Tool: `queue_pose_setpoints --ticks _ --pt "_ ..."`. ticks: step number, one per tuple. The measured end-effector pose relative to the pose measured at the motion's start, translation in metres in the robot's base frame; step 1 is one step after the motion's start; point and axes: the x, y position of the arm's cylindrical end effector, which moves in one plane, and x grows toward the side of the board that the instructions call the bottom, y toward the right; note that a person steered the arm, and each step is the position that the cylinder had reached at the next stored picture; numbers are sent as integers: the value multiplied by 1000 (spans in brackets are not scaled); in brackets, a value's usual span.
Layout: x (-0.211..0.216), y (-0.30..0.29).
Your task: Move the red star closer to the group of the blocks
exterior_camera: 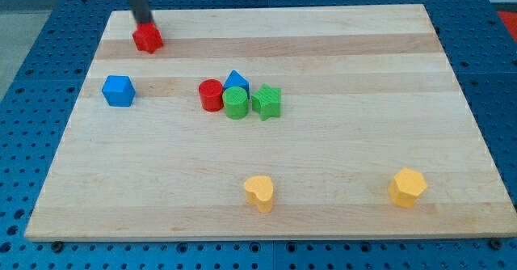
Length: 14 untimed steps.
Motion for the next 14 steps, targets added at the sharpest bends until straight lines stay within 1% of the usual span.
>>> queue_pose_setpoints --ticks 1,2,3,4,5,6,7,8,9,10,11,12,14 --pt "2 45" --pt "-11 39" --pt "-60 8" --pt "-32 -63" --pt "28 -54" --pt "16 -34" --pt "-13 -21" --pt "-4 2" --pt "25 12" --pt "48 -4" --pt "59 -13" --pt "62 -37" --pt "119 -35"
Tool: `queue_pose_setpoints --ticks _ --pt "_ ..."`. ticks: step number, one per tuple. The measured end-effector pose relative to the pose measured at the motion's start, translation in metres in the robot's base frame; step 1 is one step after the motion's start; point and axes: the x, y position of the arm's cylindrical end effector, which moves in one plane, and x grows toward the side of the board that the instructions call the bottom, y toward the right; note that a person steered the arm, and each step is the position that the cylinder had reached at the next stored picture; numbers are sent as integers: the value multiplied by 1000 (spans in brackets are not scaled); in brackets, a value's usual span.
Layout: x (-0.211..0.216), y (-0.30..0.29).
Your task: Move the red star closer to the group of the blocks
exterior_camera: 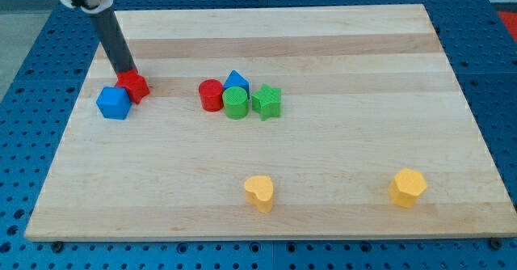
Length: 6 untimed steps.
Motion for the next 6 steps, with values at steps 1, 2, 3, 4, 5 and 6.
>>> queue_pose_setpoints --ticks 1,2,3,4,5,6 --pt "16 0" --pt "39 0" --pt "77 6" --pt "95 24" --pt "96 36" --pt "98 62"
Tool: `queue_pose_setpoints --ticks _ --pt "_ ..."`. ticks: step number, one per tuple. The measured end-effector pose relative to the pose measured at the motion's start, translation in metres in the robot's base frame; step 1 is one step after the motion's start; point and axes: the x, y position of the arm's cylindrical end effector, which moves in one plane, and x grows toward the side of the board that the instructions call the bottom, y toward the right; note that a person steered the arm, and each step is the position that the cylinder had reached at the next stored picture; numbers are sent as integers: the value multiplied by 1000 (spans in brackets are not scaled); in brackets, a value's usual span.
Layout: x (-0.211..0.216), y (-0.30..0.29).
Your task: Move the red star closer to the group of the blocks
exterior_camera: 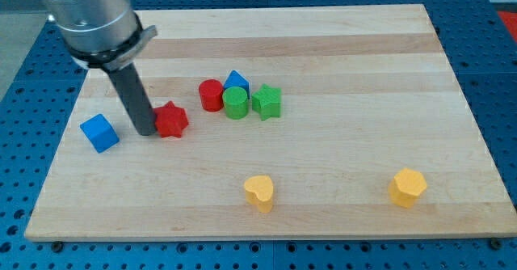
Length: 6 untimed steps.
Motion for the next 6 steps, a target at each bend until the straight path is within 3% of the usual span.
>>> queue_pose_setpoints --ticks 2,6 --pt "16 22" --pt "2 32"
